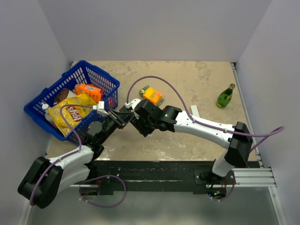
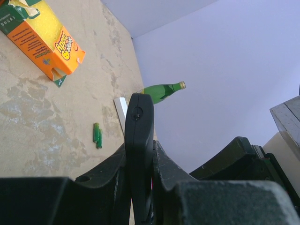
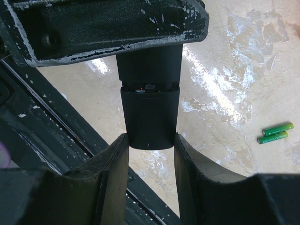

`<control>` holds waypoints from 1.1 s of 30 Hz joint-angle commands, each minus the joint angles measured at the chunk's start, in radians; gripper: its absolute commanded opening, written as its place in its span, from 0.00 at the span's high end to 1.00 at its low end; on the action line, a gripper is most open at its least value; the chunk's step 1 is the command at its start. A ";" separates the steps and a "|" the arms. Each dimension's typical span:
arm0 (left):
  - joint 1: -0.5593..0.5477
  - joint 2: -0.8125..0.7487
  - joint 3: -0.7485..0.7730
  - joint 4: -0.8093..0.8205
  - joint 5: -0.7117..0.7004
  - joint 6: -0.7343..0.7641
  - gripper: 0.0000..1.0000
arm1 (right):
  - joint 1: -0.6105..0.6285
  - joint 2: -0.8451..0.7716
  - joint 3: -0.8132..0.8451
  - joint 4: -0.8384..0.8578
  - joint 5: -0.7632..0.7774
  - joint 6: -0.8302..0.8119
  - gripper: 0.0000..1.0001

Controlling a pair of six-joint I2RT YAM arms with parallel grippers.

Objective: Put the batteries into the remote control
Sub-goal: Load the battery cover into the remote control.

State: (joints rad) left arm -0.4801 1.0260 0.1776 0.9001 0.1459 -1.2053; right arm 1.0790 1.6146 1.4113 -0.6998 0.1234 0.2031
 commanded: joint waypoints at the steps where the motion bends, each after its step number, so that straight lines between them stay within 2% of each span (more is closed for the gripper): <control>1: -0.003 -0.021 -0.007 0.121 0.024 -0.048 1.00 | 0.002 0.013 0.048 0.000 0.025 -0.011 0.76; 11: -0.003 -0.020 -0.016 0.160 0.037 -0.077 1.00 | 0.002 0.018 0.055 -0.009 0.024 -0.019 0.72; 33: -0.003 -0.012 -0.026 0.181 0.046 -0.105 1.00 | 0.002 0.018 0.083 -0.036 0.027 -0.028 0.56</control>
State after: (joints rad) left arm -0.4789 1.0256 0.1509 0.9447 0.1528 -1.2560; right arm 1.0821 1.6299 1.4483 -0.7479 0.1204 0.1886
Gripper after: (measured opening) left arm 0.230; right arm 0.437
